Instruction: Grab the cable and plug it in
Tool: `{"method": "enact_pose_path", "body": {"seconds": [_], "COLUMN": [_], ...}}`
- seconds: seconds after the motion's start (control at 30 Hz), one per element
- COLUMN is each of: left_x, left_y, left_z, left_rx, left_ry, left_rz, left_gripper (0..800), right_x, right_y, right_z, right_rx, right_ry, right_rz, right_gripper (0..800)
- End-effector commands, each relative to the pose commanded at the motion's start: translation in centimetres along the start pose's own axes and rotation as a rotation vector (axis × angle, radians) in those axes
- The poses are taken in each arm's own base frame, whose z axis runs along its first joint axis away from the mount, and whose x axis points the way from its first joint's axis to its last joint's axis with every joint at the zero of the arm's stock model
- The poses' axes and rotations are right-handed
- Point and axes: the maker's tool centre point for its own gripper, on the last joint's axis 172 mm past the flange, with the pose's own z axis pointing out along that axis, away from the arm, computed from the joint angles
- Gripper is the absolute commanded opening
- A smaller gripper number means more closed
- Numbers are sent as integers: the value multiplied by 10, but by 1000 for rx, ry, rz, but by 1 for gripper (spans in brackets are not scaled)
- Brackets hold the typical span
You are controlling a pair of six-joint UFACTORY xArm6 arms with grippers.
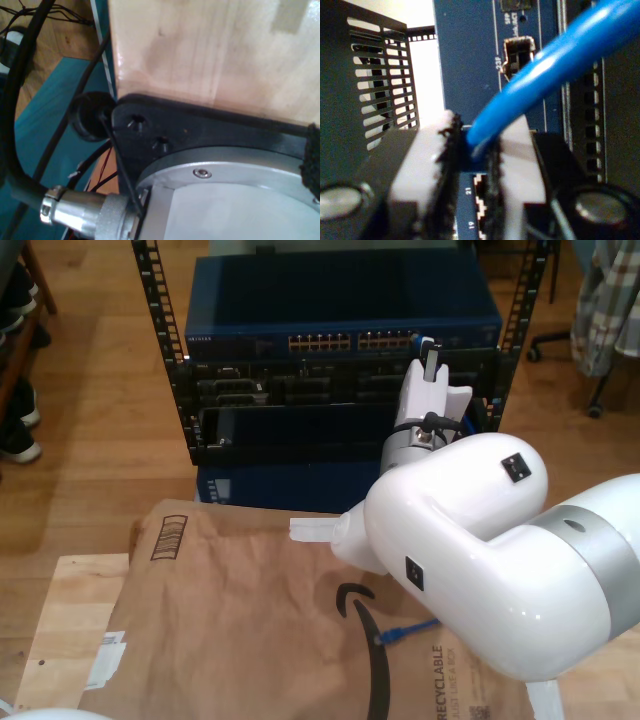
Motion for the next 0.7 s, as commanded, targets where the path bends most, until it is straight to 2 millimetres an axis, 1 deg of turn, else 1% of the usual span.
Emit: {"method": "enact_pose_path", "body": {"seconds": [0.47,0.7], "left_x": [0,0], "left_y": [0,0], "left_z": [0,0], "left_rx": [0,0], "left_ry": [0,0], "left_rz": [0,0], "left_gripper": [800,800], "right_x": [-4,-4], "right_y": [-5,-3], "right_z": [1,1], "right_rx": [9,8], "right_ry": [-3,-3], "right_rz": [8,7], "right_gripper": [0,0]}}
